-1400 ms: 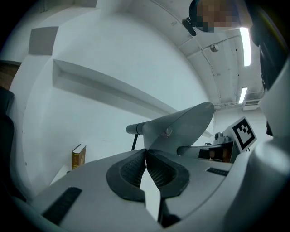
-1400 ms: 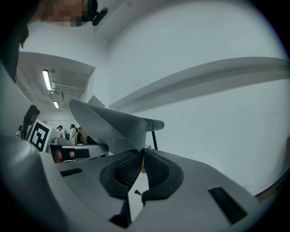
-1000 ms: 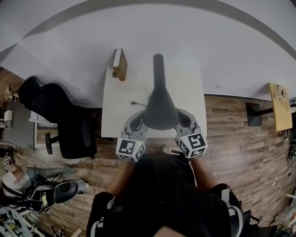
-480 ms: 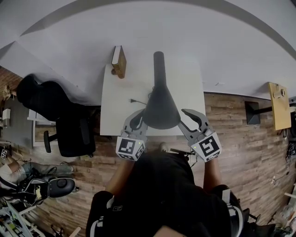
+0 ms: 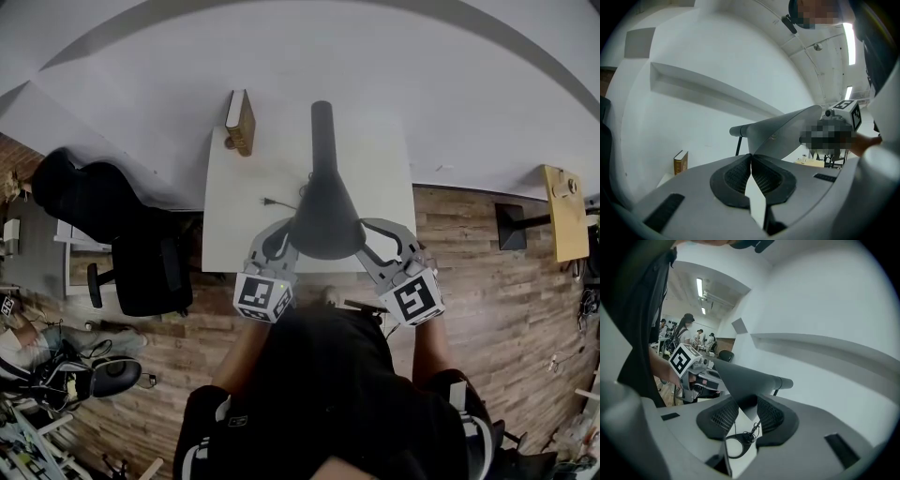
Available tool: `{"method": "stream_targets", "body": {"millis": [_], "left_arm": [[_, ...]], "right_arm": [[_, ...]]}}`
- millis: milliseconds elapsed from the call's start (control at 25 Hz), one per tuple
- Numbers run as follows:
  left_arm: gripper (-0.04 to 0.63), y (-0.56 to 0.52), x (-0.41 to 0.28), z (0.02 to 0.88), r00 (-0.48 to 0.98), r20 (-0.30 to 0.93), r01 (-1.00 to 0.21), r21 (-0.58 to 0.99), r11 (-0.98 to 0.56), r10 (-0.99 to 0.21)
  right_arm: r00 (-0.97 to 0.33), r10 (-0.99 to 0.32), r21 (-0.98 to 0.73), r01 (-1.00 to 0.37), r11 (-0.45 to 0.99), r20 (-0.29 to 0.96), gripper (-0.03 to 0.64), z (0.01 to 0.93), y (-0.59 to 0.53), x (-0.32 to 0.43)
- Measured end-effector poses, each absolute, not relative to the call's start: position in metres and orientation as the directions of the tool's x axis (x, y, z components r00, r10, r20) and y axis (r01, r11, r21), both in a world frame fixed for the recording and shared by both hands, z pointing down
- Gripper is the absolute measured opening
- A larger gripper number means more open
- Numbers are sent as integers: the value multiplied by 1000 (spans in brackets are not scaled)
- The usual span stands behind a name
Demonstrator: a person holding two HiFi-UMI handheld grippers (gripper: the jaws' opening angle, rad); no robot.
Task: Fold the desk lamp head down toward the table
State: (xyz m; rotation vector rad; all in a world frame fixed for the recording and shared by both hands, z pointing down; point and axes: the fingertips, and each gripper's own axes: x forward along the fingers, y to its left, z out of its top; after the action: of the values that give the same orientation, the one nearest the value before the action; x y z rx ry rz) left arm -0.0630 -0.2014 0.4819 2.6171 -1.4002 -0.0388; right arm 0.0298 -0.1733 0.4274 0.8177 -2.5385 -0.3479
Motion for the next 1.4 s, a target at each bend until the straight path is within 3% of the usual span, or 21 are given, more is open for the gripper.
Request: {"method": "stream_targets", "body": {"millis": [400, 480, 600, 1000, 1080, 1200, 1400], "left_arm": [[32, -194, -66, 480, 631, 78, -774, 133, -619, -772], [45, -189, -69, 474, 657, 86, -754, 84, -652, -749], [152, -181, -70, 461, 701, 95, -709, -23, -705, -707], [186, -158, -52, 429, 777, 276, -441, -400, -803, -565], [182, -158, -45, 428, 775, 293, -407, -445, -798, -559], [123, -160, -43, 426, 767, 298, -391, -484, -783, -568], [123, -159, -43, 432, 759, 332, -329, -548, -769, -560]], "right_arm": [[-729, -599, 365, -486, 794, 332, 129, 428, -174, 31], [-731, -598, 362, -487, 795, 330, 129, 428, -175, 32], [-734, -596, 358, -488, 796, 326, 130, 428, -175, 31], [-737, -583, 363, -469, 805, 341, 132, 428, -175, 30], [-738, -583, 363, -469, 805, 341, 132, 428, -175, 30], [-737, -582, 363, -468, 806, 342, 132, 429, -174, 30], [-724, -588, 378, -463, 802, 360, 133, 433, -174, 32]]}}
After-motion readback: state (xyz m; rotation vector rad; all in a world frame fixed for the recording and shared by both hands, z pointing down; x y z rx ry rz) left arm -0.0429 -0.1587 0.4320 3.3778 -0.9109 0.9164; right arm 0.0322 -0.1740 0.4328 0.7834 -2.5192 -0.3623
